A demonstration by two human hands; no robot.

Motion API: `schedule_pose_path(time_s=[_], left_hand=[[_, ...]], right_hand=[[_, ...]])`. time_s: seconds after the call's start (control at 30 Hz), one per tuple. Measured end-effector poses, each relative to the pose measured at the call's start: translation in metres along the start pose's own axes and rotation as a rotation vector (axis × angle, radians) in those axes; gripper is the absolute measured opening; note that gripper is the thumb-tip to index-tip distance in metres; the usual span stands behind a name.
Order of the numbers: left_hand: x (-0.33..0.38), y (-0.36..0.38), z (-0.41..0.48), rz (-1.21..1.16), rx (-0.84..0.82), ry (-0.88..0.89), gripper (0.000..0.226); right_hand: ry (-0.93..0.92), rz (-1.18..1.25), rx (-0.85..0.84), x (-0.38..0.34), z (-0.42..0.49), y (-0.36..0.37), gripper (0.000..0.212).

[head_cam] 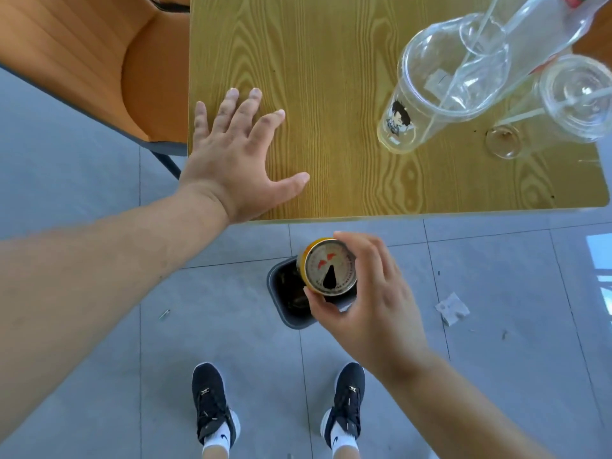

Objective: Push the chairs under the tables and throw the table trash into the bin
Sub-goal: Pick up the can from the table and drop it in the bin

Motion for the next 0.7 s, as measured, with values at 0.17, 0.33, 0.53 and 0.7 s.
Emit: schedule_pose_path(time_s=[0.17,0.33,0.53,0.7], left_hand=[[-0.001,0.0,0.001,0.008,0.024,0.016,0.095],[-0.001,-0.002,0.001,-0.004,0.027,0.021,0.094],[0.002,-0.005,0.003,-0.008,0.027,0.026,0.095],[0.0,-0.004,0.002,-0.01,0.02,0.028,0.096]], right_hand=[[0.102,-0.081,-0.09,0.029,-0.022,0.033,0.072],[0.23,-0.079,-0.239,0.053,-0.035,0.051,0.089],[0.217,-0.048,-0.101,0.035,-0.008,0.018,0.071],[0.0,-0.089,0.311,0.005,0.053,-0.052,0.054]])
Point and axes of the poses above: each hand's wrist, its own z-axis towards the middle knuckle, its own y-axis out of the palm, x = y × z, the point moved 4 cm from there along z, towards the middle knuckle, and after that the axes turned 11 degrees about -y, right-handed, at the moved point
